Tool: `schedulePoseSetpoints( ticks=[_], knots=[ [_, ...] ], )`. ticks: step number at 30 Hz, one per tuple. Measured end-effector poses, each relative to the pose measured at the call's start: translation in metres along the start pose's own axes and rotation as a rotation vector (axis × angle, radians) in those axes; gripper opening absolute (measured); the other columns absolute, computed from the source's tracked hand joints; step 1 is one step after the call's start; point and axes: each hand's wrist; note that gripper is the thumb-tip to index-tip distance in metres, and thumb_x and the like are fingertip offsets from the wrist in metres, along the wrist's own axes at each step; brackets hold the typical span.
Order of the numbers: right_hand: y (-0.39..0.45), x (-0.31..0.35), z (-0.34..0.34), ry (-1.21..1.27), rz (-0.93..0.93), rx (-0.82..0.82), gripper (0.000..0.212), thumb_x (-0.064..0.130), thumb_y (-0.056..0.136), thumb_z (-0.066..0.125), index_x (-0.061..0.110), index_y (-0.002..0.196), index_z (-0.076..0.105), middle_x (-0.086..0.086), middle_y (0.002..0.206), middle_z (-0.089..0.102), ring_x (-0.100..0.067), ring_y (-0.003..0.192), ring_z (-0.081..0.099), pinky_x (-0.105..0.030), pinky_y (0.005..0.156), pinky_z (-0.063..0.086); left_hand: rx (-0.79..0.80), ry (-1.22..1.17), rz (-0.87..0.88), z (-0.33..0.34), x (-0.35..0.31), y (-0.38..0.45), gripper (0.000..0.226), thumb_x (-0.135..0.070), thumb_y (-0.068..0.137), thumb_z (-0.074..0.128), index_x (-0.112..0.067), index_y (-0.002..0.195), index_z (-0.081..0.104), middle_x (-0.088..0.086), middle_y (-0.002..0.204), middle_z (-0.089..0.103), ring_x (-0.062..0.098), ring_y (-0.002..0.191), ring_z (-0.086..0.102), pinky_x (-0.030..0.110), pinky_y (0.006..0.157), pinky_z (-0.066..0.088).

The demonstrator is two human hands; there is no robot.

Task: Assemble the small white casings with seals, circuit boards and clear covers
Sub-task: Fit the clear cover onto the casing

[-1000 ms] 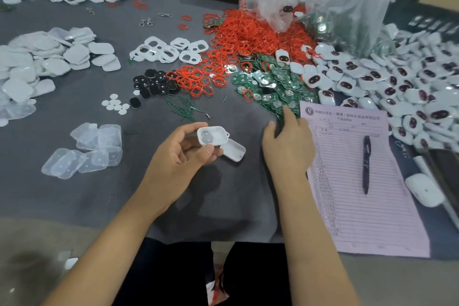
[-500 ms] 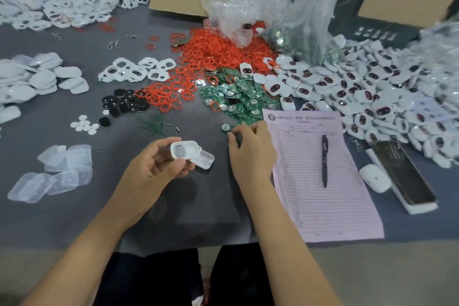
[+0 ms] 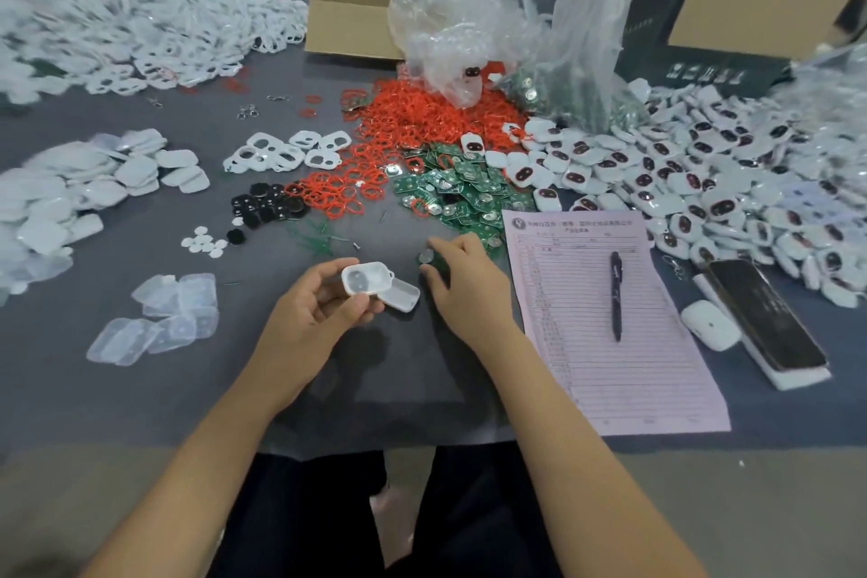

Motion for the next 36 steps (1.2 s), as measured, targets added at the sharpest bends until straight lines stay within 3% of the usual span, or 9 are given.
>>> schedulePoseSetpoints(
  ticks=[4, 7, 9, 12, 16, 20, 25, 30, 36],
  knots=[
    [0.0, -0.002, 0.0, 0.203, 0.043, -0.077, 0.017, 0.027, 0.097, 0.066, 0.03, 0.111, 0.058, 0.009, 0.093, 0.057, -0.011, 0.078, 0.055, -0.033, 0.066, 0.041, -0.012, -0.013, -0.011, 0.0, 0.001, 0.001, 0.04, 0.006, 0.099, 0.06, -0.013, 0.134, 0.057, 0.005, 0.121, 0.076, 0.025, 0.104, 0.076, 0.024, 0.087, 0.059],
    [0.006, 0.005, 0.0, 0.562, 0.144, -0.162, 0.014, 0.017, 0.097, 0.068, 0.021, 0.096, 0.055, 0.008, 0.069, 0.056, -0.008, 0.059, 0.051, -0.028, 0.06, 0.04, -0.024, 0.003, -0.012, -0.002, 0.002, 0.002, 0.044, 0.009, 0.098, 0.061, -0.014, 0.134, 0.057, 0.001, 0.123, 0.075, 0.021, 0.109, 0.075, 0.02, 0.088, 0.056],
    [0.007, 0.015, 0.002, 0.861, 0.208, -0.195, 0.013, 0.008, 0.098, 0.068, 0.012, 0.101, 0.056, 0.006, 0.068, 0.062, -0.013, 0.058, 0.064, -0.032, 0.054, 0.051, -0.028, 0.022, -0.021, -0.003, 0.002, 0.003, 0.044, 0.009, 0.097, 0.063, -0.015, 0.134, 0.057, -0.001, 0.122, 0.076, 0.016, 0.11, 0.074, 0.018, 0.088, 0.055],
    [0.0, 0.031, 0.004, 1.082, 0.216, -0.19, 0.026, 0.004, 0.1, 0.065, 0.017, 0.121, 0.061, -0.003, 0.079, 0.071, -0.027, 0.067, 0.074, -0.037, 0.054, 0.06, -0.035, 0.069, -0.028, -0.004, 0.002, 0.004, 0.045, 0.004, 0.096, 0.067, -0.014, 0.135, 0.057, -0.002, 0.123, 0.075, 0.014, 0.116, 0.071, 0.023, 0.096, 0.056],
    [-0.014, 0.042, 0.009, 1.007, 0.217, -0.14, 0.021, 0.01, 0.097, 0.071, 0.023, 0.113, 0.076, -0.001, 0.084, 0.075, -0.009, 0.063, 0.065, -0.022, 0.057, 0.051, 0.031, 0.126, -0.044, -0.006, 0.0, 0.005, 0.044, 0.001, 0.098, 0.067, -0.012, 0.138, 0.055, 0.001, 0.128, 0.073, 0.015, 0.118, 0.07, 0.03, 0.106, 0.052],
    [-0.023, 0.048, 0.009, 0.886, 0.165, -0.12, 0.021, 0.013, 0.089, 0.08, 0.032, 0.099, 0.077, 0.009, 0.075, 0.073, 0.0, 0.063, 0.062, -0.013, 0.061, 0.048, 0.076, 0.165, -0.04, -0.009, -0.001, 0.005, 0.045, 0.0, 0.099, 0.066, -0.015, 0.14, 0.055, -0.002, 0.125, 0.075, 0.013, 0.116, 0.07, 0.026, 0.102, 0.054],
    [-0.025, 0.048, 0.009, 0.754, 0.116, -0.141, 0.026, 0.016, 0.085, 0.084, 0.038, 0.095, 0.074, 0.016, 0.075, 0.065, -0.002, 0.061, 0.052, -0.014, 0.059, 0.044, 0.087, 0.165, -0.039, -0.01, 0.0, 0.005, 0.046, -0.004, 0.099, 0.068, -0.019, 0.141, 0.056, -0.005, 0.123, 0.075, 0.013, 0.115, 0.071, 0.023, 0.097, 0.054],
    [-0.025, 0.051, 0.005, 0.675, -0.034, -0.125, 0.023, 0.024, 0.083, 0.082, 0.04, 0.098, 0.074, 0.009, 0.079, 0.056, -0.007, 0.067, 0.05, -0.016, 0.064, 0.039, 0.098, 0.206, -0.032, -0.011, 0.001, 0.004, 0.047, -0.006, 0.098, 0.069, -0.019, 0.142, 0.057, -0.005, 0.122, 0.075, 0.014, 0.113, 0.072, 0.028, 0.098, 0.057],
    [-0.024, 0.052, 0.003, 0.674, -0.023, -0.083, 0.022, 0.02, 0.084, 0.084, 0.034, 0.098, 0.075, 0.003, 0.081, 0.057, -0.007, 0.069, 0.051, -0.013, 0.066, 0.038, 0.116, 0.205, -0.063, -0.011, -0.002, 0.003, 0.048, -0.008, 0.099, 0.068, -0.021, 0.144, 0.056, -0.004, 0.124, 0.075, 0.015, 0.115, 0.072, 0.039, 0.105, 0.055]
  ],
)
Point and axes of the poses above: each hand's wrist, its own y-axis towards the middle knuckle, its own z-axis out of the palm, x = y × z
